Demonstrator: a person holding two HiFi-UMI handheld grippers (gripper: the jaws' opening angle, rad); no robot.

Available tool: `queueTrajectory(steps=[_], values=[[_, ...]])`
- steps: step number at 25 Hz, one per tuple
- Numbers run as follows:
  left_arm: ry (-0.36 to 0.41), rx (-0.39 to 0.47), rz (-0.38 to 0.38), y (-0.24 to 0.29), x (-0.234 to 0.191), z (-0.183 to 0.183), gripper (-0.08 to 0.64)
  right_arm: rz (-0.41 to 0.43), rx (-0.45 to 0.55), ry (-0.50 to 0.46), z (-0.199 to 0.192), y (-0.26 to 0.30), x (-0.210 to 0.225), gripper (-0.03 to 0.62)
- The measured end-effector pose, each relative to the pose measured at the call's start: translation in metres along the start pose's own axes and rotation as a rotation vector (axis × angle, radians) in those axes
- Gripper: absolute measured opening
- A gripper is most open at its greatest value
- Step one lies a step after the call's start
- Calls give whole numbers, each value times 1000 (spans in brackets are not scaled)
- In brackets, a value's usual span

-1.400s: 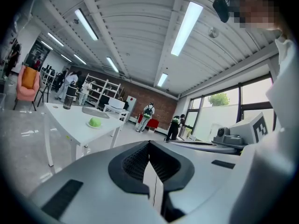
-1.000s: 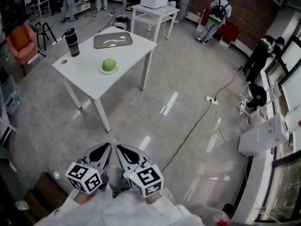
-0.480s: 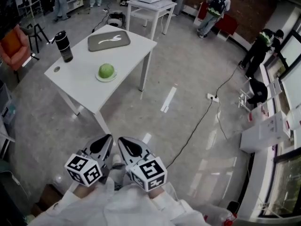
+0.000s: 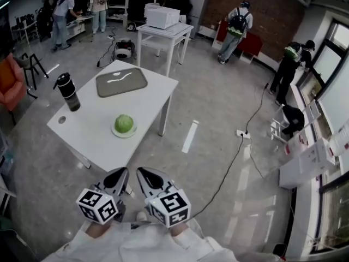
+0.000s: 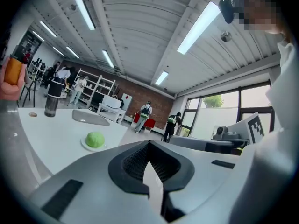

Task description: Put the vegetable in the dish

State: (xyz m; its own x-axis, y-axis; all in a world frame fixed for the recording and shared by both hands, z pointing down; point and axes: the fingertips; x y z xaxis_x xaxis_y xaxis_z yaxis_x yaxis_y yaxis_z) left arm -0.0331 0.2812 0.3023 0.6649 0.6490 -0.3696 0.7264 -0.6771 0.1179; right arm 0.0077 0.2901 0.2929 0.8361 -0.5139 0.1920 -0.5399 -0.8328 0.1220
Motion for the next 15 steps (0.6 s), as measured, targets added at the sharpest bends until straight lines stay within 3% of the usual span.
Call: queueTrajectory(steps=[5,15], values=[[-40,-17,8,6,-32,0,8,2,0,56,3,28,-2,12],[-86,-56,-6,33,-62,-7,8,-18,-59,68,-12,62,19,12]])
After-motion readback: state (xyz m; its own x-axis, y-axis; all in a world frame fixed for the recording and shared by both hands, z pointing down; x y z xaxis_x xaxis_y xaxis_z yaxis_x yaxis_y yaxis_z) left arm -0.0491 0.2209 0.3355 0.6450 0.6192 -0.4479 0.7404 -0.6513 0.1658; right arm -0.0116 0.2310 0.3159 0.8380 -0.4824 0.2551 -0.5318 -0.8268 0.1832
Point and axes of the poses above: the fingertips, and each gripper's own axes: y forward along the fingers, x to its right, z out of its top, and after that the axes turned 3 degrees about x, right-handed
